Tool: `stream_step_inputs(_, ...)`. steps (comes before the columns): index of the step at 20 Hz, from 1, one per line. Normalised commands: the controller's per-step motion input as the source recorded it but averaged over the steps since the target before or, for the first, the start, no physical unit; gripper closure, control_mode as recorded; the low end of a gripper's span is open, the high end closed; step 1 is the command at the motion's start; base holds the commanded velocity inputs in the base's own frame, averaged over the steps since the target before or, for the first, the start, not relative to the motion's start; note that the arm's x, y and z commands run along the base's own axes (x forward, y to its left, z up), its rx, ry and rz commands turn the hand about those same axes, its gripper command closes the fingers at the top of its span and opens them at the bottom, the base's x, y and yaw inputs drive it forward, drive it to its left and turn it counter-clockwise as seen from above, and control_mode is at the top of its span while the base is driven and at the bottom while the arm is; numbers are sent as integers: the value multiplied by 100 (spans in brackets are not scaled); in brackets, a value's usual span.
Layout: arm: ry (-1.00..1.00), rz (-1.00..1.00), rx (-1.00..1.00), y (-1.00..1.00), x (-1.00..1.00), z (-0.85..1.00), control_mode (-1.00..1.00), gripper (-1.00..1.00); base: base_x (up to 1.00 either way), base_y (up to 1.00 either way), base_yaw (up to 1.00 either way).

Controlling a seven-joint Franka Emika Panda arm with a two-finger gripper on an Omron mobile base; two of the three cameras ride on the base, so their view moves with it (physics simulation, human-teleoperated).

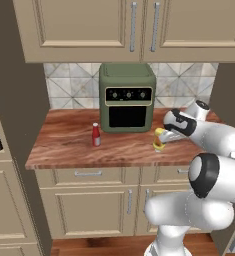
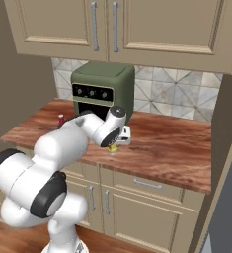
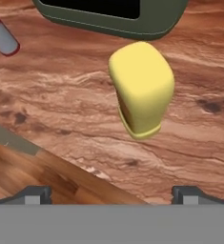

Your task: Place the mustard and ketchup from the counter to the top shelf of the fridge. If the existing items in the fridge are on the top shelf, move them to other shelves.

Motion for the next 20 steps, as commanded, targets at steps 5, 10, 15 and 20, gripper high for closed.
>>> stream_step_inputs(5,0,0,0,0,29,-9,-100,-100,0,0,0)
stream_step_inputs(10,0,0,0,0,30,-12,-100,-100,0,0,0)
stream_step_inputs(15,-1,0,0,0,25,-13,-100,-100,0,0,0)
stream_step_inputs(20,-2,0,0,0,21,-12,-100,-100,0,0,0)
